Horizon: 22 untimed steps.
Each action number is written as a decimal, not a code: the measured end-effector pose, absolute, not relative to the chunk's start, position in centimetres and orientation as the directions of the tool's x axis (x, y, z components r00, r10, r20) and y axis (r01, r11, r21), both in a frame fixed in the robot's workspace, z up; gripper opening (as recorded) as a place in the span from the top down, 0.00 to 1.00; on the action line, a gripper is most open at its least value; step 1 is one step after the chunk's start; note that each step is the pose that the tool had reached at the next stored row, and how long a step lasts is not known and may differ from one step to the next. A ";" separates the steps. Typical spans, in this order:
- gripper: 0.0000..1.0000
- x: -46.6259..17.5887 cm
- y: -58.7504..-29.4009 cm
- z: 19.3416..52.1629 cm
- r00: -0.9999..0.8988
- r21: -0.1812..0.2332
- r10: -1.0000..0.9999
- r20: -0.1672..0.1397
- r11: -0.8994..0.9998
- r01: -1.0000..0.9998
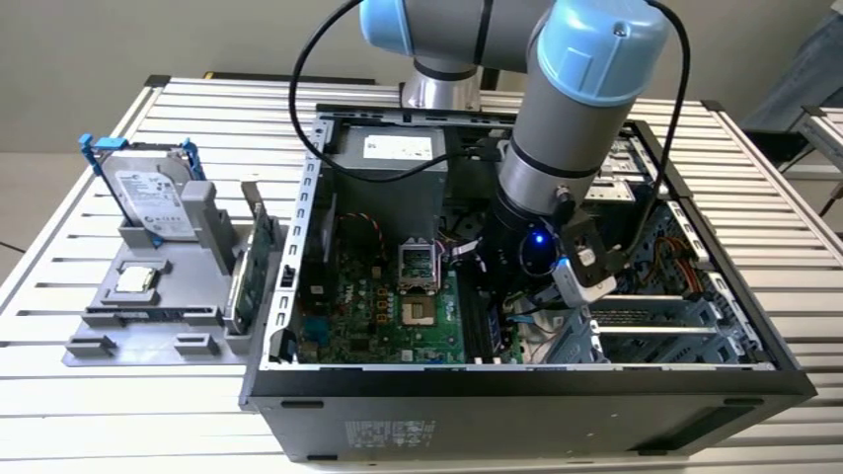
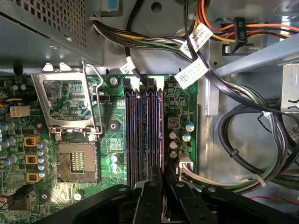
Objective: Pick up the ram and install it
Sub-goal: 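Insert the ram into the slot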
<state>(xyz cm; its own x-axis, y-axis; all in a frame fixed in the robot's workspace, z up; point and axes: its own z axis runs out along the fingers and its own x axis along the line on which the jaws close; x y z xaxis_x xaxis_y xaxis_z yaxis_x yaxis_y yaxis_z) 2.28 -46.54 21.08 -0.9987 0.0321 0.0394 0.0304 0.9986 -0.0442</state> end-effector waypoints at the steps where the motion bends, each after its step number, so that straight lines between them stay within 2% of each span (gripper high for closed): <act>1: 1.00 2.3 -46.5 21.1 -0.999 -0.044 0.032 0.039 0.999 0.030; 4: 1.00 2.3 -46.5 21.1 -0.999 -0.044 0.032 0.039 0.999 0.030; 5: 0.00 2.3 -46.5 21.1 -0.999 -0.043 0.032 0.039 0.999 0.030; 22: 0.00 2.3 -46.6 22.1 -0.999 -0.042 0.033 0.040 0.999 0.031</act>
